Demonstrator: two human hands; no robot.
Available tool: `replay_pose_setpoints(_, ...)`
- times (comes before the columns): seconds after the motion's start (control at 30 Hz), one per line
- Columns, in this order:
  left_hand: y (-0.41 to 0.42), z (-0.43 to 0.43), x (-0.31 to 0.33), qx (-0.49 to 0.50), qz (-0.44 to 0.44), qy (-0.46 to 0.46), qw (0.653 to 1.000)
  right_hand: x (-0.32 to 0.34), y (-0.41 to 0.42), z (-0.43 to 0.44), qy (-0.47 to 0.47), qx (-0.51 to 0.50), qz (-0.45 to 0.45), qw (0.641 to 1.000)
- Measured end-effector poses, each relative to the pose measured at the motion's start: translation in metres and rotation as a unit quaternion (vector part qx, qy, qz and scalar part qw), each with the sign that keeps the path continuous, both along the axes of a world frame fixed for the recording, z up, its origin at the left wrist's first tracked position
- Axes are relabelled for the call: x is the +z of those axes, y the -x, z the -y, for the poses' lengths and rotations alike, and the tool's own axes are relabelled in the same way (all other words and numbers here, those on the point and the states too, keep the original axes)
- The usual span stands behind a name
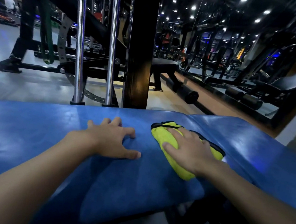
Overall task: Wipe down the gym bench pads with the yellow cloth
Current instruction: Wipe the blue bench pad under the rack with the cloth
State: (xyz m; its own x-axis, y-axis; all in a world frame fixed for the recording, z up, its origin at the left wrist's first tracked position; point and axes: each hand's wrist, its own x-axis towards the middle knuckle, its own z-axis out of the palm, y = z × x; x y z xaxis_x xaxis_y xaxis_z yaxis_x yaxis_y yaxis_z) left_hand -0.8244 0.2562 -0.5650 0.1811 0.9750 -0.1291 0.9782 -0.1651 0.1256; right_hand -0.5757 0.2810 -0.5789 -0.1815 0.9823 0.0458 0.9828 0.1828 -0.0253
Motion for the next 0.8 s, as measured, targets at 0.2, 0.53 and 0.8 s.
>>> replay_pose_setpoints(0.2, 0.005, -0.006, -0.005, -0.02, 0.012, 0.015, 1.0, 0.006, 0.015, -0.064, 0.021, -0.011, -0.005, 1.0)
replay_pose_setpoints(0.53, 0.008, -0.004, -0.01, -0.021, 0.028, 0.011, 0.999, 0.016, 0.041, -0.14, 0.039, -0.022, -0.036, 0.998)
replay_pose_setpoints(0.8, 0.006, -0.001, -0.011, -0.007, 0.049, 0.007, 0.999, 0.008, 0.027, -0.11, 0.04, 0.003, -0.038, 0.998)
